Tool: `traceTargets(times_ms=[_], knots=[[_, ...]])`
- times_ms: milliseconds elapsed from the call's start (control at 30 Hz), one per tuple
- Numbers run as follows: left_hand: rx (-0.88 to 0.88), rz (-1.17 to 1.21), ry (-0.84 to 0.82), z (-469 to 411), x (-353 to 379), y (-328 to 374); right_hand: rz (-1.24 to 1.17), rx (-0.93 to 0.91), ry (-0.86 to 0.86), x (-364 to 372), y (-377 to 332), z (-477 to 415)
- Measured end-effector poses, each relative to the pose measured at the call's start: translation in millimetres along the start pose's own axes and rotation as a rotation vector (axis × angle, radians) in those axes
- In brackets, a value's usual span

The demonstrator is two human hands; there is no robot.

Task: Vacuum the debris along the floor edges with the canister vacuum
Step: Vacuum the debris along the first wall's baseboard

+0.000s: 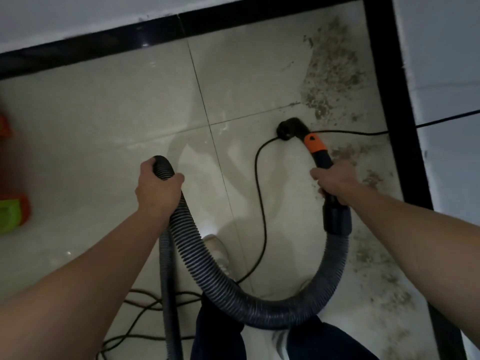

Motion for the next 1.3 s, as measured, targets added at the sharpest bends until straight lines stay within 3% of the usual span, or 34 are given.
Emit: traceTargets(times_ms=[100,167,300,467,633,833,1000,1133,1233,1300], knots=[[-0.011,-0.022,-0.046,-2,2,1,0.035,-0.008,-0.100,13,17,34],[-0.007,-0.037,-0.069,-4,4,4,0.028,0.012,-0.069,13,20,44],[-0.008,-0.059,-0.054,-16,4,9,0.084,-0.061,-0.140,19,-4,47],[-0.031,-0.024,-0.039,-38,4,13,-0.008,-0.074,0.051,9,-71,-9],[-0.071,-0.007,0.017,-62,-5,10,0.046,-0.111,0.038,33,-81,1],[-0.067,-0.051,-0.084,-31,-8,14,0.267,-0.142,-0.193,51,-29,81],[-0.067,-0.037,-0.005,-40,-17,8,0.148,-0.195,0.034,40,-96,11],[-0.075,0.007,0.098,-51,-21,1,0.105,-0.296,-0.051,51,-136,-11],[-0.090,-0.015,0.070,-35,-12,1,0.265,-0.388,-0.154,61,-109,17],[-0.061,-0.035,0.030,-20,-2,7,0.256,-0.326,-0.107,49,-75,23]])
Point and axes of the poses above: each hand's wrist, its own z-axis away from the middle knuckle, its own x-axis out of the palm, y = z × x, the point moved 5 cm from there along -z, towards the middle knuckle, and after that the axes turned 13 degrees about y, right-handed, at the moved point
